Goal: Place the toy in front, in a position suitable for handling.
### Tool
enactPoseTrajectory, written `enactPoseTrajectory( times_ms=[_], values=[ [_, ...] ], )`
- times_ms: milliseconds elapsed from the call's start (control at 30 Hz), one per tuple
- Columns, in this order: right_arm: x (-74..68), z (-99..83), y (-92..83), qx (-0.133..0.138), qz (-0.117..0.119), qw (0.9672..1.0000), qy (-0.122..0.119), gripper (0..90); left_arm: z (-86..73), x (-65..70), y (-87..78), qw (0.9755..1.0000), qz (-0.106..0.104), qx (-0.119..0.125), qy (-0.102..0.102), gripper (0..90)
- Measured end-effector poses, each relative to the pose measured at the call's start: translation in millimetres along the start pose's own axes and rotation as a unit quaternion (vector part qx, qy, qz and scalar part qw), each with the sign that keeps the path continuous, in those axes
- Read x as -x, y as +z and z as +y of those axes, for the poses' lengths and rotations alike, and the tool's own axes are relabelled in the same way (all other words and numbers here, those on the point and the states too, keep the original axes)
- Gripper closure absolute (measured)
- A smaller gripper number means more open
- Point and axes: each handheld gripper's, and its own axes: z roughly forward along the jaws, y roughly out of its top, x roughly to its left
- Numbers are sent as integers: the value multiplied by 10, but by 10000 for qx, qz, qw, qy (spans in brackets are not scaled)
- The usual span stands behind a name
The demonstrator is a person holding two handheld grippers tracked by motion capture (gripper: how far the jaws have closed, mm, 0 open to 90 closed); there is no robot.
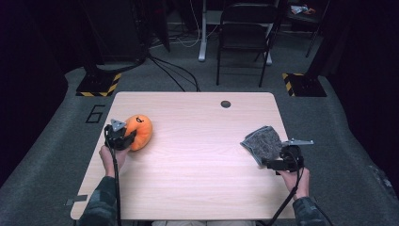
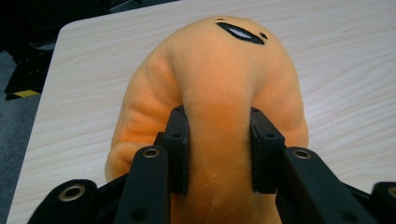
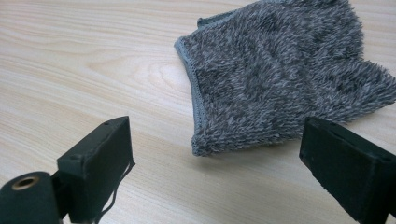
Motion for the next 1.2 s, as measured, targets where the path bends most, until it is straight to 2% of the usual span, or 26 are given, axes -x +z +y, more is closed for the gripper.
enactPoseTrajectory(
  times_ms=[67, 167, 333, 467, 533, 700, 867, 1000, 1067, 1200],
  values=[
    [-3, 5, 1, -29, 5, 10000, 6, 94, 14, -25, -22, 9999, -103, -56, -28, 666],
    [-10, 23, 11, -22, 82, 9999, 88, 94, 34, -50, -38, 9997, -193, 26, -141, 663],
    [-30, 17, 2, -34, 68, 10000, 8, 94, 78, -43, -98, 9996, -284, -10, -16, 660],
    [-27, 22, 11, -39, 70, 10000, 35, 94, 113, -22, -145, 9992, -391, 60, 16, 660],
    [-19, 26, 18, -23, 76, 10000, -33, 95, 142, 4, -173, 9990, -421, 119, 57, 660],
    [-23, 24, 20, -39, 63, 10000, -9, 95, 213, 116, -259, 9971, -680, 250, 220, 658],
    [-27, 26, 32, -84, 42, 10000, -10, 95, 286, 257, -303, 9930, -1062, 410, 318, 654],
    [-14, 15, 34, -57, 10, 9999, -119, 95, 310, 406, -307, 9892, -1295, 378, 569, 648],
    [-34, 15, 18, -31, -11, 10000, -90, 106, 320, 470, -297, 9875, -1404, 371, 608, 647],
    [-27, -1, 38, 17, -49, 9997, -221, 102, 329, 577, -286, 9838, -1616, 294, 723, 645]
  ],
)
